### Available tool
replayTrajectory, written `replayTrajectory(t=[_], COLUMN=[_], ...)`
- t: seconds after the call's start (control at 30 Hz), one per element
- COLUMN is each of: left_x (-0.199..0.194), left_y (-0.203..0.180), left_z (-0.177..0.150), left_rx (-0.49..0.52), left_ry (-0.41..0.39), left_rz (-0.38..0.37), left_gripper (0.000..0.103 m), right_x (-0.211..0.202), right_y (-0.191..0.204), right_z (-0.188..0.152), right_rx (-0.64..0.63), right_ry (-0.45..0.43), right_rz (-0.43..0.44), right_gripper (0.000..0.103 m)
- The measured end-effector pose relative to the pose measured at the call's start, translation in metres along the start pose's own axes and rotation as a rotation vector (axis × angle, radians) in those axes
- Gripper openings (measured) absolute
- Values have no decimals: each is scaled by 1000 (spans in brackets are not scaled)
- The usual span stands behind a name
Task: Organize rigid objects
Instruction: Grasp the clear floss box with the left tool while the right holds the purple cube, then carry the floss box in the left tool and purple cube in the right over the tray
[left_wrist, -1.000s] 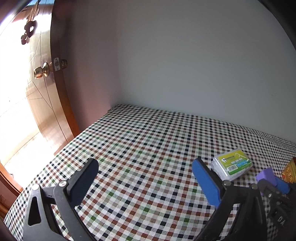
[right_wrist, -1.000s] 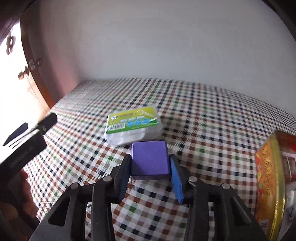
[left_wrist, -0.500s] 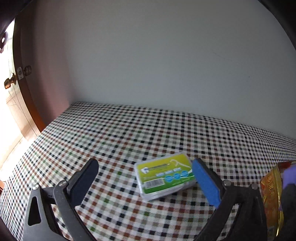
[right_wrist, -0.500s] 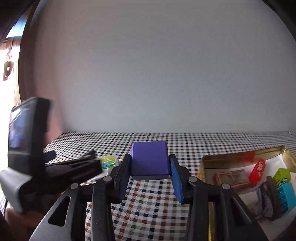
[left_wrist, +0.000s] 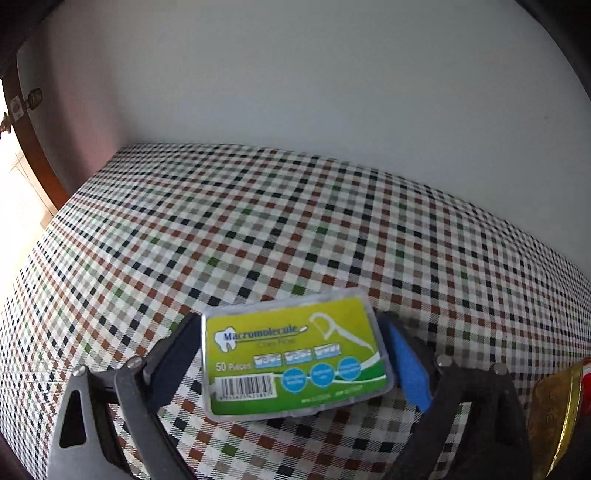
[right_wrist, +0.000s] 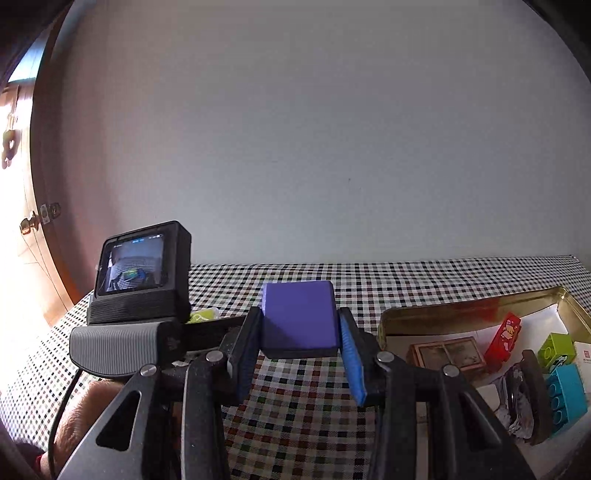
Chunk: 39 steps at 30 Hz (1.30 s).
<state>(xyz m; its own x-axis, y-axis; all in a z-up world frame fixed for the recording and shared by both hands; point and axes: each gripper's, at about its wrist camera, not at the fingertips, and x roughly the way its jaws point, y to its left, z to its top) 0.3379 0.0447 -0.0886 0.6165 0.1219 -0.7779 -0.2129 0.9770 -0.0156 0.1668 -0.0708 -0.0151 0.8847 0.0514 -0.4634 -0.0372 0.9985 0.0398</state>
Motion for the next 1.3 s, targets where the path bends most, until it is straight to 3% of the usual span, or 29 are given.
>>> replayTrajectory(t=[0.03, 0.3, 0.7, 1.3], left_x=[-2, -26, -84, -173], left_y=[0, 32, 39, 49], left_z=[0, -14, -40, -104], left_rx=[10, -15, 33, 6], left_ry=[-8, -44, -232, -317], left_rz=[-9, -101, 41, 45], left_gripper=[86, 85, 85, 85], right_x=[0, 2, -8, -28], right_y=[1, 1, 5, 9], right_z=[-1, -5, -6, -18], right_rx=[-1, -14, -37, -80], right_ry=[0, -14, -80, -132], right_rz=[2, -3, -4, -17], right_gripper=[43, 43, 43, 43])
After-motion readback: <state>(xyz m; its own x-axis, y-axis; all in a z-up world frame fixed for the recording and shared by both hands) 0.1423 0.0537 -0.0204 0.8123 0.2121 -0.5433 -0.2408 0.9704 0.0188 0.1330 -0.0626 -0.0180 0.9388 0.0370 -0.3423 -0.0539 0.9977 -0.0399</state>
